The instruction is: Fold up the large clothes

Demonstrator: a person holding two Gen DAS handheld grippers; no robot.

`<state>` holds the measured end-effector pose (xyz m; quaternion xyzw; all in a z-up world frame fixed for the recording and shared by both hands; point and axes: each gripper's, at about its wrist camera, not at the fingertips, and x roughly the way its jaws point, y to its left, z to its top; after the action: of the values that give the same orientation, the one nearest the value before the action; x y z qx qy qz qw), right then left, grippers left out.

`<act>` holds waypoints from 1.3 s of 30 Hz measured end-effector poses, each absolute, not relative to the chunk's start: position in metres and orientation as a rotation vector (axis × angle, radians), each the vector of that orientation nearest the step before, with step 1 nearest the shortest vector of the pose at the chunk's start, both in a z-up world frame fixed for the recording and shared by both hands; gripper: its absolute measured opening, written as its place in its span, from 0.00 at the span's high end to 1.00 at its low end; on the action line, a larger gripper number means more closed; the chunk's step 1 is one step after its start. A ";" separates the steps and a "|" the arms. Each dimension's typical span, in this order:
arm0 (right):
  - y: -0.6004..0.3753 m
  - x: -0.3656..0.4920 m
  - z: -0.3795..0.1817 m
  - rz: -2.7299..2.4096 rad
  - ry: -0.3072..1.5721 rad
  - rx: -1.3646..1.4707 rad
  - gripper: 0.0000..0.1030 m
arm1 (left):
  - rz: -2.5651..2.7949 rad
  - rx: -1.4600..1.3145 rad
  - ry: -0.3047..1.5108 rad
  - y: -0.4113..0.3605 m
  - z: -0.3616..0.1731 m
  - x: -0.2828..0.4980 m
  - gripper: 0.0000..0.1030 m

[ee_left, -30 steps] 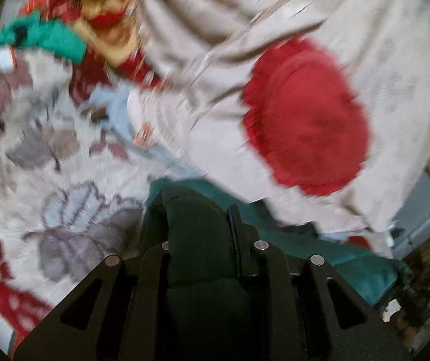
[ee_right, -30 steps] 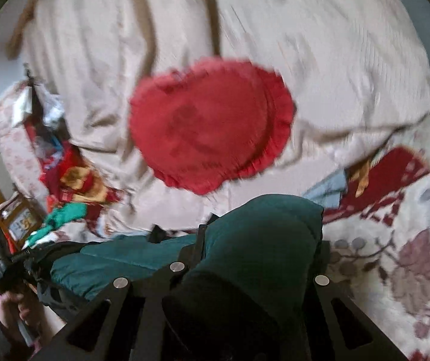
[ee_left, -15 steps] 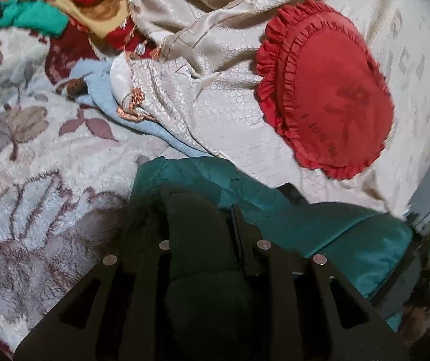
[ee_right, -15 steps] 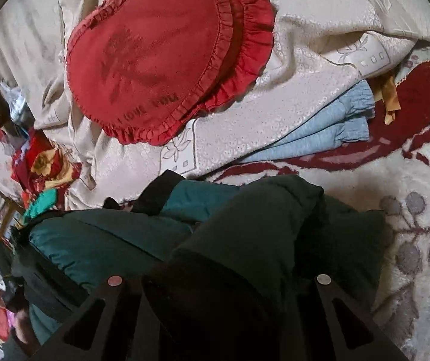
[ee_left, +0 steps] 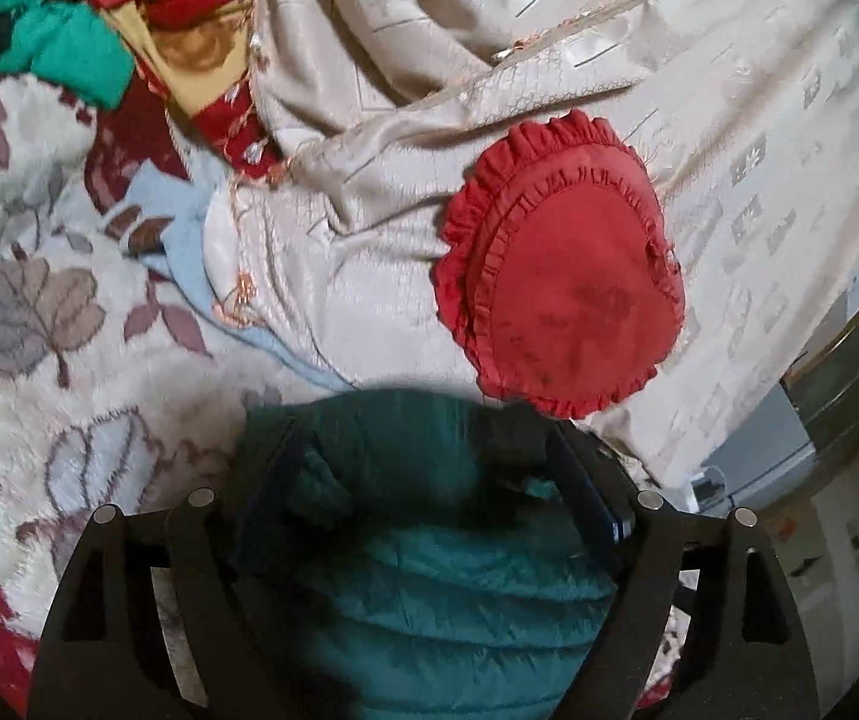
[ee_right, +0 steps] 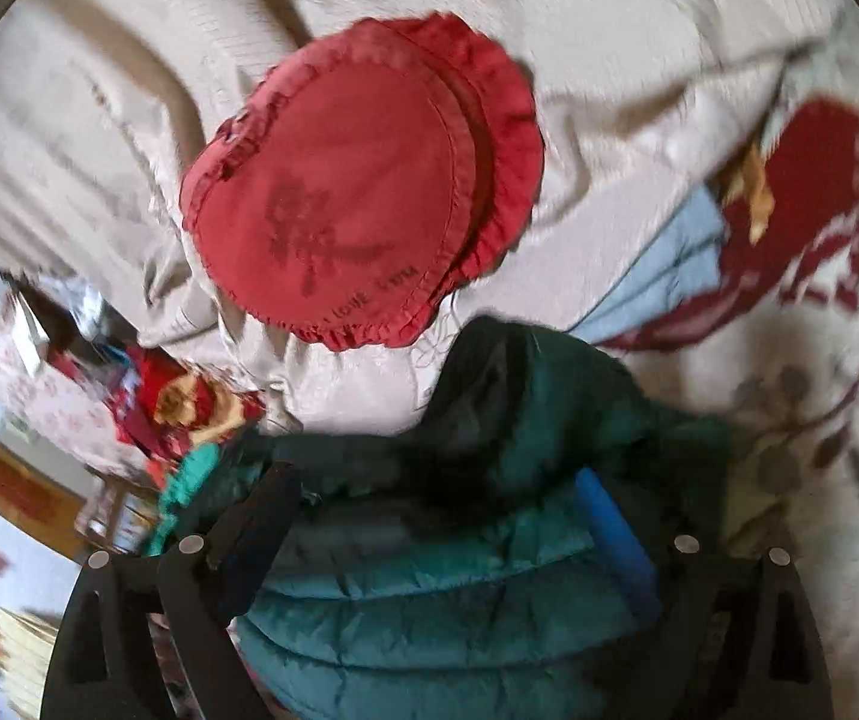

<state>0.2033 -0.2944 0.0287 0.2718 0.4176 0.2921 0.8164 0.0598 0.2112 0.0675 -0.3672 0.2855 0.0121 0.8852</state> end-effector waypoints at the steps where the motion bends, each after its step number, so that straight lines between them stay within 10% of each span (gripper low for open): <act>1: -0.294 0.201 0.033 0.617 0.879 0.553 0.12 | 0.033 -0.745 0.603 0.207 0.069 0.064 0.20; 19: -0.180 0.268 -0.042 0.538 0.997 -0.084 0.05 | 0.168 -0.188 0.841 0.106 -0.030 0.192 0.18; 39: -0.202 0.276 -0.054 0.520 0.961 0.049 0.01 | 0.160 -0.135 0.908 0.097 -0.048 0.222 0.15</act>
<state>0.2765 -0.2022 -0.0541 0.0232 0.4568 0.2474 0.8541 0.2223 0.0969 -0.0481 -0.0652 0.4377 0.0774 0.8934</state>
